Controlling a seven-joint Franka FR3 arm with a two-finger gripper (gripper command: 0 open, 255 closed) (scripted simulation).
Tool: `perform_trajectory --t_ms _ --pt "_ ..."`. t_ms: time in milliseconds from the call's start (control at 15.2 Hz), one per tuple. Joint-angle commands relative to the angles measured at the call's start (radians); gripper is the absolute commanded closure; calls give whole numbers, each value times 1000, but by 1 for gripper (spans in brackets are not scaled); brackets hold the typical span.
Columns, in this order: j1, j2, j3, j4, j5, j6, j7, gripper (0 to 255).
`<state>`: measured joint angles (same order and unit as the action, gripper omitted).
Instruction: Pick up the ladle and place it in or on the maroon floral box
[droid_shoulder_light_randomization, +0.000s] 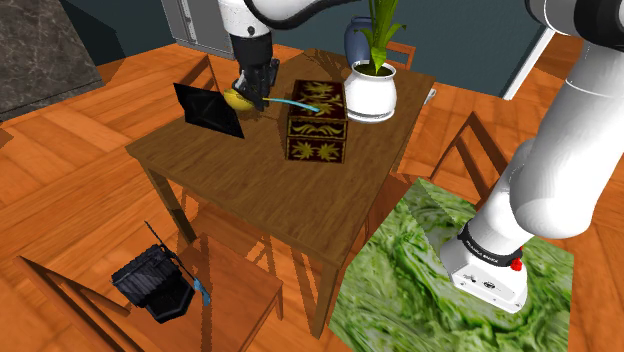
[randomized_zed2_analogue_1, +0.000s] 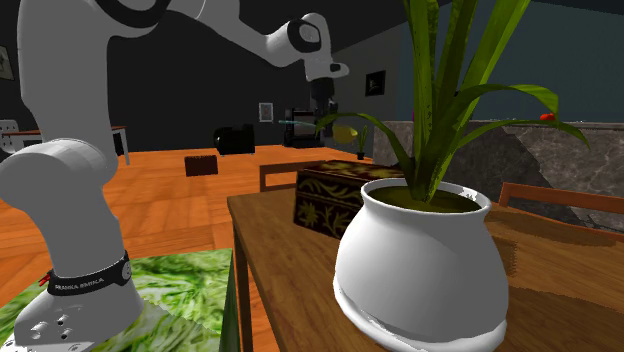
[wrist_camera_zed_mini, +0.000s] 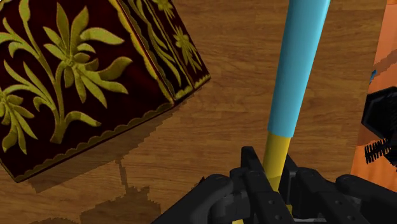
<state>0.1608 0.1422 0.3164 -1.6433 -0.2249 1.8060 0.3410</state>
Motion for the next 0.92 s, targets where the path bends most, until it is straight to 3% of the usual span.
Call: perform_trajectory --t_ms 0,132,858 --pt "1 -1 1 24 1 -25 -3 255" --pt "3 0 2 52 2 -52 -7 255" --pt "-147 -97 -113 -61 50 15 -269 255"
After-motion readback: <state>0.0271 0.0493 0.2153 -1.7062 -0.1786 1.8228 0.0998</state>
